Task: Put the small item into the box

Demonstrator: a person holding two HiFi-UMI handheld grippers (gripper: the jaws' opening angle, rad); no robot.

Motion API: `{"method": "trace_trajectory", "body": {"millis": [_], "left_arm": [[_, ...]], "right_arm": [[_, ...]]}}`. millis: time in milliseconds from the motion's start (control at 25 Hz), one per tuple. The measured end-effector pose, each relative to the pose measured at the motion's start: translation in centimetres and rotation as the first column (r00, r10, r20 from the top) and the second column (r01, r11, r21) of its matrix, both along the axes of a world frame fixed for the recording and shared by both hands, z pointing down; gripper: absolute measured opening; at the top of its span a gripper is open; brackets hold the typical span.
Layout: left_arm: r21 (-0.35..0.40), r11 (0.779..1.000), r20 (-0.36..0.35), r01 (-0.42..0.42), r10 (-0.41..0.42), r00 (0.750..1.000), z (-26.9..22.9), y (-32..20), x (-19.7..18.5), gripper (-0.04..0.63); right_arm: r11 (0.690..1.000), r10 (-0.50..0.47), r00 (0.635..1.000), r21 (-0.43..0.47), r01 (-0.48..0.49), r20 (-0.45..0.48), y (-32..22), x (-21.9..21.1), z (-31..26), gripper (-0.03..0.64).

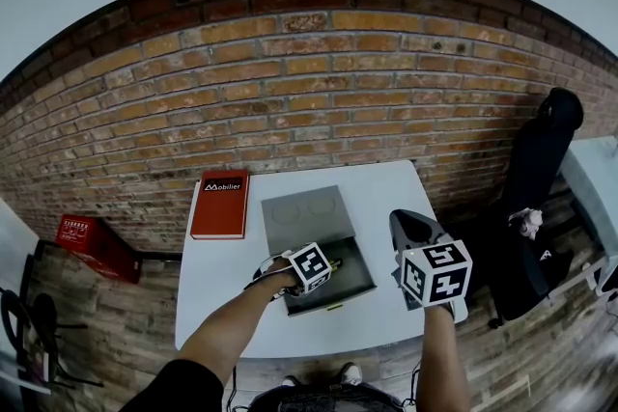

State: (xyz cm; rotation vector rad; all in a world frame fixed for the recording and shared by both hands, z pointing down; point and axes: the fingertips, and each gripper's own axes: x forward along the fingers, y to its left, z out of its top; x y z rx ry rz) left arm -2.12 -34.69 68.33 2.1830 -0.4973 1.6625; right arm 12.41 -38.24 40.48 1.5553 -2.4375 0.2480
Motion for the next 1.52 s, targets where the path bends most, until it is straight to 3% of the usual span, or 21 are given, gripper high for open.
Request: {"method": "trace_trajectory", "body": {"millis": [600,1120,1360,1520], "left_arm": [[0.084,0.995,-0.077,0.048,-0.041,0.996,-3.6,-1.1,0.6,0.155],[0.239,0.963,-0.16,0.122,-0.085,0.983,-9.6,-3.4,-0.2,0.129],[0.28,0.933,-0.277,0.224,-0.145,0.95,-13.5,-4.8,-0.9,0.121],[0.305,0.902,-0.367,0.306,-0.185,0.912,-16.2,-5.6,-1.4,0.117]], "right_arm": [[1.0,-0.023,1.0,0.016,0.023,0.009,0.4,-1.2,-0.6,0.02],[0.998,-0.056,0.998,0.031,0.056,0.01,0.7,-2.9,-1.4,0.02],[0.997,-0.068,0.998,0.039,0.068,0.012,0.7,-3.4,-1.9,0.02],[0.996,-0.075,0.997,0.042,0.074,0.016,0.8,-3.7,-1.9,0.02]]}}
